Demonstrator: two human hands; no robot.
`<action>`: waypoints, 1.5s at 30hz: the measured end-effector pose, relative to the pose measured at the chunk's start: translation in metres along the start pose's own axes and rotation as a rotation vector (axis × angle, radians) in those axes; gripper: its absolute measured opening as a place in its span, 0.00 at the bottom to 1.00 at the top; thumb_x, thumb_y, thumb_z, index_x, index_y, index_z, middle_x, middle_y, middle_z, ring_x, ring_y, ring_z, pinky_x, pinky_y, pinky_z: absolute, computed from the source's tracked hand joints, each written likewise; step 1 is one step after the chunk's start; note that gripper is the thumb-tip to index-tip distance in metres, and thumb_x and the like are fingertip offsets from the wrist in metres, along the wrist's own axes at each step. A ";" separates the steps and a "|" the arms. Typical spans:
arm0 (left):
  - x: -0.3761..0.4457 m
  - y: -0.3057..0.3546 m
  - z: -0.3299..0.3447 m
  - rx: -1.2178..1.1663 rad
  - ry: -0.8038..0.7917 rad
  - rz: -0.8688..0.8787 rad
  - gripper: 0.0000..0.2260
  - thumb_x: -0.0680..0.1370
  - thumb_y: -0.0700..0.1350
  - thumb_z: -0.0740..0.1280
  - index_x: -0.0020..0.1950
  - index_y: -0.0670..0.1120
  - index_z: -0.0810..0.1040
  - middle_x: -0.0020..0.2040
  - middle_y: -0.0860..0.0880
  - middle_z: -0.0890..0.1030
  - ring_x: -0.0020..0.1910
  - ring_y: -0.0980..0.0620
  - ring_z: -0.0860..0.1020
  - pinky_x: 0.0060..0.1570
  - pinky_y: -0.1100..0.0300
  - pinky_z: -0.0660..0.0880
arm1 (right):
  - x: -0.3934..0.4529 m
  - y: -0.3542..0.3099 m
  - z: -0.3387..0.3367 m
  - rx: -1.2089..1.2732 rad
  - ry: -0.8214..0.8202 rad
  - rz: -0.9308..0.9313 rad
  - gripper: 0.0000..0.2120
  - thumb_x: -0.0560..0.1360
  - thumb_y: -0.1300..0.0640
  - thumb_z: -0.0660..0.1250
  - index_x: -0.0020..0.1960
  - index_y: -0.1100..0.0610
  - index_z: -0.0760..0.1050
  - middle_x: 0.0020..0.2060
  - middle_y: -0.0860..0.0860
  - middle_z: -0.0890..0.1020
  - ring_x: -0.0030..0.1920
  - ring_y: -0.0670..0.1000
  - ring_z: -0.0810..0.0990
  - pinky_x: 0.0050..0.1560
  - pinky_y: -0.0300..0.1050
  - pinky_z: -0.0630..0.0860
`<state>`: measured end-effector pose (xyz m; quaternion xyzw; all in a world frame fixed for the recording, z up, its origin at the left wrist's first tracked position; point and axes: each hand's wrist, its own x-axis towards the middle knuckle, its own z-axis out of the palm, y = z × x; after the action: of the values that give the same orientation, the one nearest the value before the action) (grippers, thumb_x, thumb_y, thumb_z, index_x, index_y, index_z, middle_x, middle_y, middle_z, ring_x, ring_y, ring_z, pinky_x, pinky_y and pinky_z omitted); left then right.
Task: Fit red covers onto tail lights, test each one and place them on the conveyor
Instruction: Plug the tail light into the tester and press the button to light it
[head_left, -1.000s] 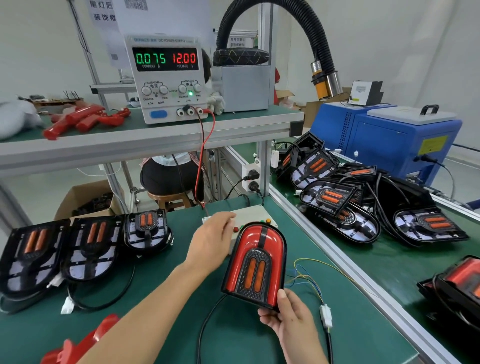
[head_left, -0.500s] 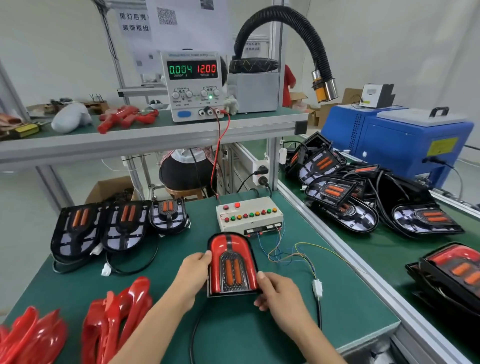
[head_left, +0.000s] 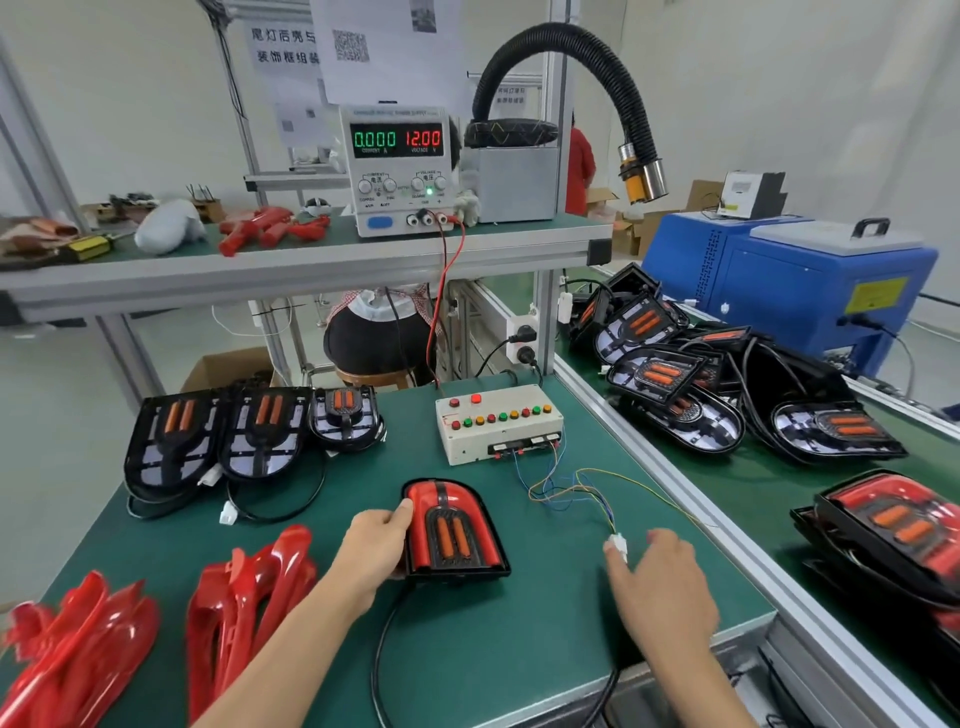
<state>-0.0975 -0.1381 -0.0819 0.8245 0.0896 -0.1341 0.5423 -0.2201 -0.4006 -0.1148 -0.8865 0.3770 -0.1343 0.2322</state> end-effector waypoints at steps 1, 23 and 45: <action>-0.001 0.000 0.000 0.019 -0.001 0.003 0.25 0.85 0.56 0.59 0.51 0.34 0.81 0.43 0.41 0.86 0.38 0.47 0.83 0.36 0.57 0.80 | 0.002 -0.001 -0.001 -0.072 -0.042 0.001 0.25 0.78 0.36 0.62 0.63 0.55 0.73 0.58 0.54 0.77 0.58 0.59 0.78 0.49 0.51 0.74; -0.083 0.045 0.131 -0.729 -0.561 -0.197 0.16 0.87 0.45 0.56 0.50 0.39 0.79 0.42 0.40 0.86 0.39 0.47 0.85 0.39 0.58 0.80 | -0.027 -0.033 -0.013 0.626 -0.080 -0.017 0.11 0.73 0.47 0.76 0.36 0.52 0.82 0.30 0.42 0.84 0.36 0.42 0.83 0.38 0.40 0.74; -0.071 0.036 0.146 -0.832 -0.554 -0.513 0.23 0.87 0.52 0.55 0.42 0.39 0.77 0.38 0.41 0.81 0.36 0.45 0.78 0.39 0.55 0.76 | -0.050 -0.024 -0.012 0.069 -0.162 -0.194 0.16 0.79 0.36 0.57 0.44 0.47 0.73 0.43 0.48 0.81 0.49 0.58 0.79 0.48 0.48 0.74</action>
<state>-0.1727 -0.2871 -0.0826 0.4268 0.1868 -0.4265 0.7753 -0.2444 -0.3532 -0.0949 -0.9183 0.2644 -0.0971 0.2783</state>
